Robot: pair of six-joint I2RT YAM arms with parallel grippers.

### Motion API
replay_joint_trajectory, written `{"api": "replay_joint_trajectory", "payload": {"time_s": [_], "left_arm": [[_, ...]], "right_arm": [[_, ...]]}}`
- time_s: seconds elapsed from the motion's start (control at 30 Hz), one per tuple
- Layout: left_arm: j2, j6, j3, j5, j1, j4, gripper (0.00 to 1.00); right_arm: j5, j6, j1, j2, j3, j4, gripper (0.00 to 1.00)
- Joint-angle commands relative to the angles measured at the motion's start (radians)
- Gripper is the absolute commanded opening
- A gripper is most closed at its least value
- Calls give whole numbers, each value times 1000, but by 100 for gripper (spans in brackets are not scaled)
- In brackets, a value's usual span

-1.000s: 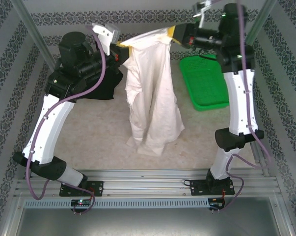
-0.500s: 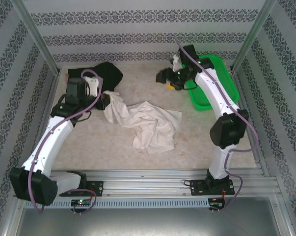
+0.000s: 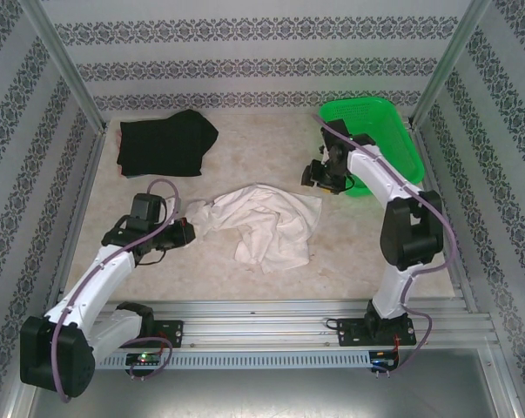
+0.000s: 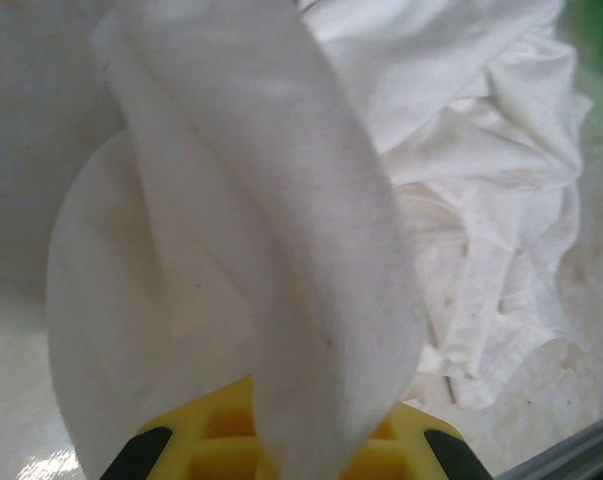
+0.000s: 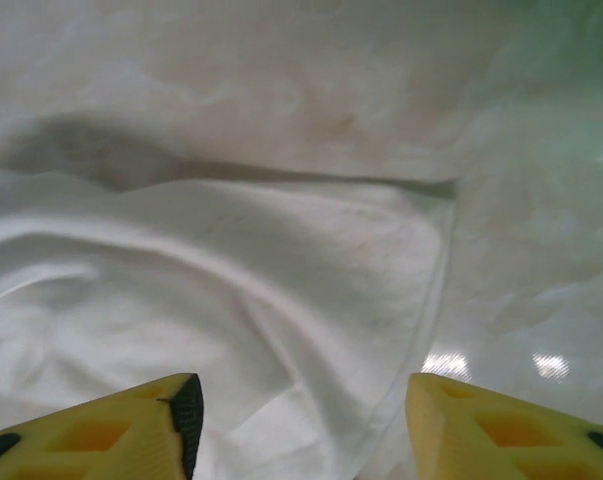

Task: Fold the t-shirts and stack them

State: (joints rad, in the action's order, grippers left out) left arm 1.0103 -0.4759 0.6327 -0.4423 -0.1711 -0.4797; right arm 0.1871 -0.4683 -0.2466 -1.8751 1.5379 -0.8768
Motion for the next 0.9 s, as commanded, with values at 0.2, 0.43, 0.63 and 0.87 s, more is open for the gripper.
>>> {"api": "replay_joint_trajectory", "payload": {"time_s": [0.2,0.43,0.63,0.87], "left_arm": [[41,-145,-25,152,-11,-52,42],[-44,-146,109,208,-3,-98,73],[10,-101,259,241,66,-185,80],[138,-16,300,126,110,-153,79]], "right_arm": [[-189,7,-31,-117,-47,47,49],[-232,-2,-37,-202,3,62,46],[-265,4,-44,-255,44,52,34],[-282,13,-45,-166,-8,109,1]]}}
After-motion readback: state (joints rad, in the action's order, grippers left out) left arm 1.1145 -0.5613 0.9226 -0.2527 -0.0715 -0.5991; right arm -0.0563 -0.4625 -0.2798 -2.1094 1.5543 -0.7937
